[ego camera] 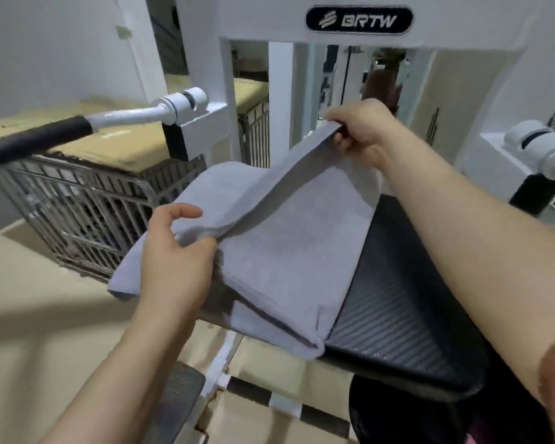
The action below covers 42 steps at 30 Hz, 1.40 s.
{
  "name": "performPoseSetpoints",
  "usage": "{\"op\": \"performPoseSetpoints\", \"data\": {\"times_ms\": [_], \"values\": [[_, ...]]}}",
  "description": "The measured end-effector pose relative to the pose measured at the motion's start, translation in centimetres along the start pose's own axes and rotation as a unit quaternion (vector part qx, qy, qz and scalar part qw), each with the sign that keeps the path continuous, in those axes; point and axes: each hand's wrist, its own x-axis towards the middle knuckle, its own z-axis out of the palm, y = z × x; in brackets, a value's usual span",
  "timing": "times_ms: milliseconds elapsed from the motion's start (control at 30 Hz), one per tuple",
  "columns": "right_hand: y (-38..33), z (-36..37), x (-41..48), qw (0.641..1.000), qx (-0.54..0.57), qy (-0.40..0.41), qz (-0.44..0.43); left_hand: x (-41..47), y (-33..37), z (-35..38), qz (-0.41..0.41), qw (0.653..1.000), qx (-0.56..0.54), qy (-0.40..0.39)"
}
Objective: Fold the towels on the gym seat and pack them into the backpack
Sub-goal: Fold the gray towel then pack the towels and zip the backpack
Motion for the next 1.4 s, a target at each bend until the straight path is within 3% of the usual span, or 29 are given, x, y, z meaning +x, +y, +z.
{"op": "performPoseSetpoints", "data": {"times_ms": [200,300,400,433,500,600,667,700,733,833,1033,1100,1167,1233,1333,1400], "values": [[-1.0,14.3,2.9,0.992,-0.019,-0.120,0.029,7.6,-2.9,-6.8,-0.066,0.994,-0.006,0.083],[0.2,18.2,3.6,0.977,-0.032,-0.207,0.035,9.8,-4.5,-8.5,-0.044,0.981,0.173,0.079],[1.0,18.5,3.9,0.959,-0.216,-0.180,-0.042,9.3,-4.7,-8.0,0.121,0.909,0.397,0.046],[1.2,17.8,4.1,0.937,-0.300,-0.162,-0.081,8.6,-4.3,-7.3,0.183,0.896,0.405,0.004],[1.3,15.5,4.3,0.865,-0.465,-0.135,-0.129,6.9,-2.9,-5.6,0.265,0.882,0.348,-0.176],[1.2,11.5,4.4,0.745,-0.645,-0.143,-0.096,3.5,-0.8,-3.2,0.312,0.790,0.297,-0.436],[1.4,9.3,4.2,0.685,-0.710,-0.157,-0.042,2.2,-0.2,-2.2,0.339,0.724,0.341,-0.494],[1.5,8.6,4.2,0.672,-0.722,-0.163,-0.028,1.9,-0.1,-2.2,0.359,0.705,0.366,-0.490],[1.5,7.9,4.2,0.673,-0.721,-0.165,-0.021,1.8,-0.1,-2.3,0.379,0.699,0.377,-0.476],[1.7,6.0,4.1,0.724,-0.671,-0.160,-0.021,1.5,-0.2,-2.7,0.409,0.706,0.363,-0.451],[2.7,3.6,3.4,0.826,-0.542,-0.152,-0.001,0.8,0.2,-2.5,0.386,0.734,0.349,-0.437],[2.5,2.3,3.0,0.819,-0.556,-0.139,-0.007,-0.3,0.5,-1.6,0.370,0.759,0.308,-0.439],[2.3,0.2,2.7,0.790,-0.603,-0.112,-0.016,-2.1,0.9,0.2,0.343,0.794,0.235,-0.443],[2.6,-2.8,2.2,0.756,-0.650,-0.074,-0.014,-4.4,1.5,2.5,0.340,0.809,0.175,-0.448],[4.0,-7.3,1.0,0.725,-0.688,-0.022,-0.003,-7.9,2.3,5.4,0.353,0.785,0.148,-0.486],[4.8,-9.2,-0.5,0.714,-0.698,0.001,-0.054,-9.0,2.2,6.4,0.360,0.754,0.163,-0.525]]}}
